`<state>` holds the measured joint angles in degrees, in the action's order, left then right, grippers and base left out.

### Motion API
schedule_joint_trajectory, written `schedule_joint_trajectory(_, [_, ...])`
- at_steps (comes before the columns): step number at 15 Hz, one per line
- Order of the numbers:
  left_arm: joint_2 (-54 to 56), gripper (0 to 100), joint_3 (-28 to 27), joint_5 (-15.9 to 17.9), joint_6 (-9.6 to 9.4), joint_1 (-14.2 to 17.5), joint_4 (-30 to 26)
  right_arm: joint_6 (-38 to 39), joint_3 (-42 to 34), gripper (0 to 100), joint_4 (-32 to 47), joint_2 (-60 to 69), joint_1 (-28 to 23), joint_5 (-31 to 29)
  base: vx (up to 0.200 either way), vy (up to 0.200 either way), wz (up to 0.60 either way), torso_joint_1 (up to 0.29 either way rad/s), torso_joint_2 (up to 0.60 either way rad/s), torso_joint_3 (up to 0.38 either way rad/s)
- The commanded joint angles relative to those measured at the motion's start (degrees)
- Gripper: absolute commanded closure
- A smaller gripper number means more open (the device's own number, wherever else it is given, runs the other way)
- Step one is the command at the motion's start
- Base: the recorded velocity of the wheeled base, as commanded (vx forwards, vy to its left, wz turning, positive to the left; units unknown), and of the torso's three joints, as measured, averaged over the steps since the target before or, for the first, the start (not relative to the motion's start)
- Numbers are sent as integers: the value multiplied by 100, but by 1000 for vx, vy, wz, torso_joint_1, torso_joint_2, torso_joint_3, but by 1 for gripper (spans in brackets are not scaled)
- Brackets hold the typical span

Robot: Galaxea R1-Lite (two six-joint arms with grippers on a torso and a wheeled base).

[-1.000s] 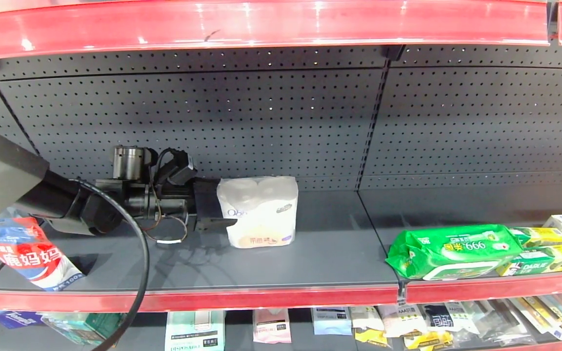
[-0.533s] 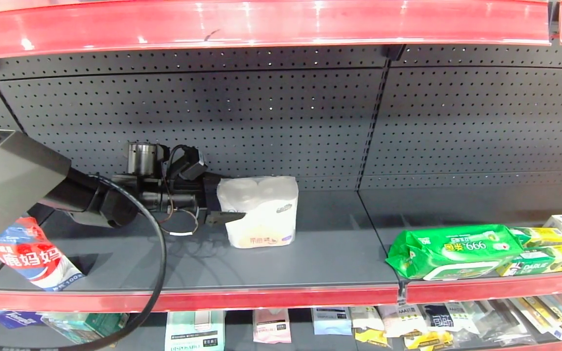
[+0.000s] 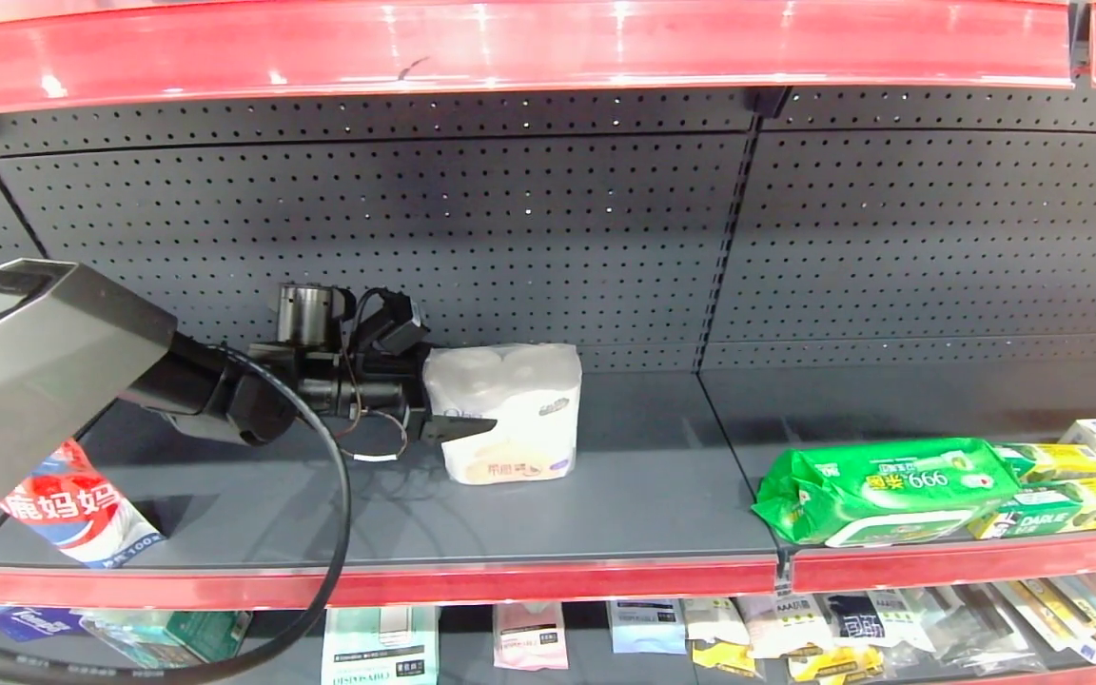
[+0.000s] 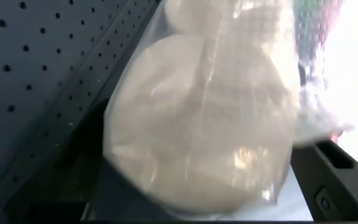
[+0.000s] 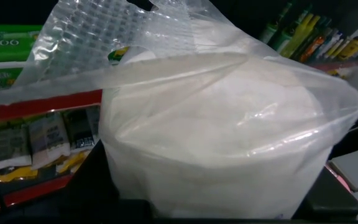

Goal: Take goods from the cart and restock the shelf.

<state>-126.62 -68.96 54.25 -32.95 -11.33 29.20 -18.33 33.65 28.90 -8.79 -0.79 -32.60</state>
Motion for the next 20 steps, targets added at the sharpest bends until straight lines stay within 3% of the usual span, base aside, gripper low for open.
schedule_joint_trajectory(1, [-11, 0, -117, -11, 131, -133, 7, -3, -16, 100, 1, 0, 0, -1, 0, 0, 0, 0, 0, 0])
schedule_joint_trajectory(4, [-126, 0, -337, -63, 140, -168, 7, -3, -16, 100, 1, 0, 0, -1, 0, 0, 0, 0, 0, 0])
schedule_joint_trajectory(20, [-152, 0, -205, -55, 184, -239, 7, -3, -42, 100, 1, 0, 9, 25, 0, 0, 0, 0, 0, 0])
